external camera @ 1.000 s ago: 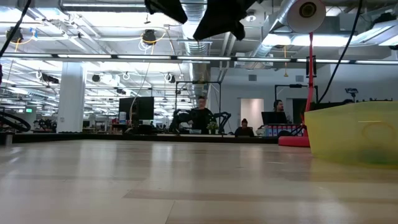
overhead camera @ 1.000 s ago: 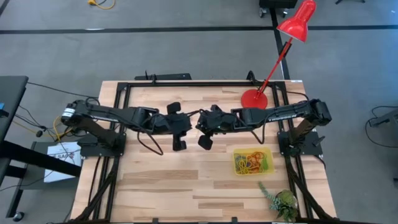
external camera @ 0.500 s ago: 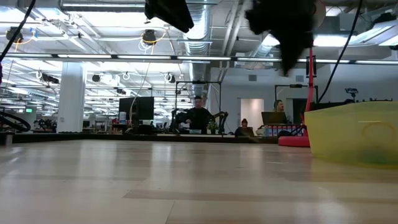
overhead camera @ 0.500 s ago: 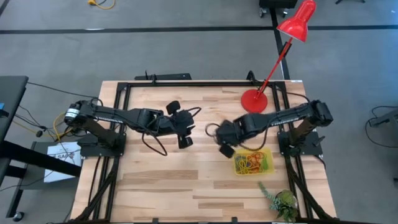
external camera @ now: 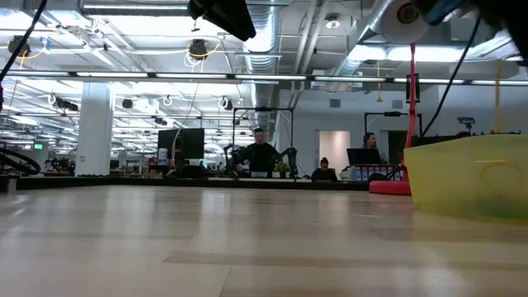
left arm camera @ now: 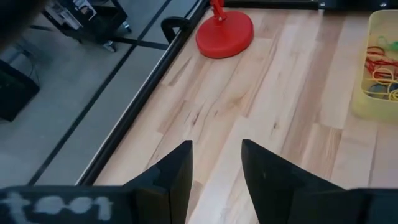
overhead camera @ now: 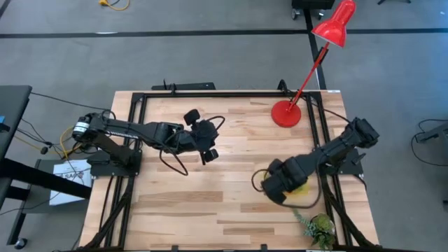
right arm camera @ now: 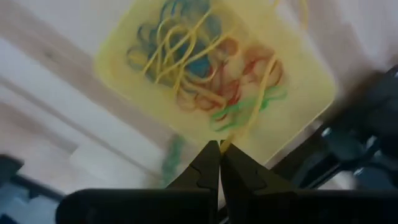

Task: Pick and place items into bin
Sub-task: Put the yellow rubber band into the yellow bin

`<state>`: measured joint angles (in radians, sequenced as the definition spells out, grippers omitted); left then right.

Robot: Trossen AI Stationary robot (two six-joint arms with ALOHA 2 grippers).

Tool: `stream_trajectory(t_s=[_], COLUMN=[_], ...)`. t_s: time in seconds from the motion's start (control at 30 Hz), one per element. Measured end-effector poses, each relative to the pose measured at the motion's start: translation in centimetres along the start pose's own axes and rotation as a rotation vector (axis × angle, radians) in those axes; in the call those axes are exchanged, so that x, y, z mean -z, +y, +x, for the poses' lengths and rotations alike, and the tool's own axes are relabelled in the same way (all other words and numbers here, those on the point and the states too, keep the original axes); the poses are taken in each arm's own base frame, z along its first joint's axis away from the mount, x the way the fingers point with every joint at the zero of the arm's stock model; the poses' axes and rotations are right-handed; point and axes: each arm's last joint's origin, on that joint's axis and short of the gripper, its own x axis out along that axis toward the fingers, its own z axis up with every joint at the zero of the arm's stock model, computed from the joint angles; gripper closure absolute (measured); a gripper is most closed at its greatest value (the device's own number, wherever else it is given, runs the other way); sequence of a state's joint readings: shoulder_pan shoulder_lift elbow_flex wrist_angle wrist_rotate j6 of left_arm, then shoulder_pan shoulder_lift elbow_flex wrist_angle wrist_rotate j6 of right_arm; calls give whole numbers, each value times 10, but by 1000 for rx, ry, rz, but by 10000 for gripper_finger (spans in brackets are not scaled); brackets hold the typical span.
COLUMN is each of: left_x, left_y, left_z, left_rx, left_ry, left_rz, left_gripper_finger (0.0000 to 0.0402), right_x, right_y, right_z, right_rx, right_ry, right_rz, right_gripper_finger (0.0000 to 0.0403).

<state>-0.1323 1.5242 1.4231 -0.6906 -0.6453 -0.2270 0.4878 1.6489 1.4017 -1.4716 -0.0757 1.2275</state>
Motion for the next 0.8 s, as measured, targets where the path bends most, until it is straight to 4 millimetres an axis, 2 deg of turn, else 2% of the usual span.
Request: stream_trajectory(t_s=[0.27, 0.47, 0.63, 0.8], left_x=[-1, -2, -11, -26], left_y=[8, 11, 14, 23], left_z=[6, 8, 1, -7], left_rx=[-27, -25, -20, -31], left_ry=[6, 12, -9, -54], left_rz=[-15, -22, 11, 34], left_gripper_finger=[272, 272, 272, 272], right_x=[2, -5, -13, -18], right_y=[11, 17, 14, 12], right_z=[1, 25, 45, 48], right_rx=[-97, -115, -119, -134], right_ry=[-7, -90, -66, -41], right_rz=[57, 86, 169, 211], right_gripper_finger=[400, 396, 371, 330])
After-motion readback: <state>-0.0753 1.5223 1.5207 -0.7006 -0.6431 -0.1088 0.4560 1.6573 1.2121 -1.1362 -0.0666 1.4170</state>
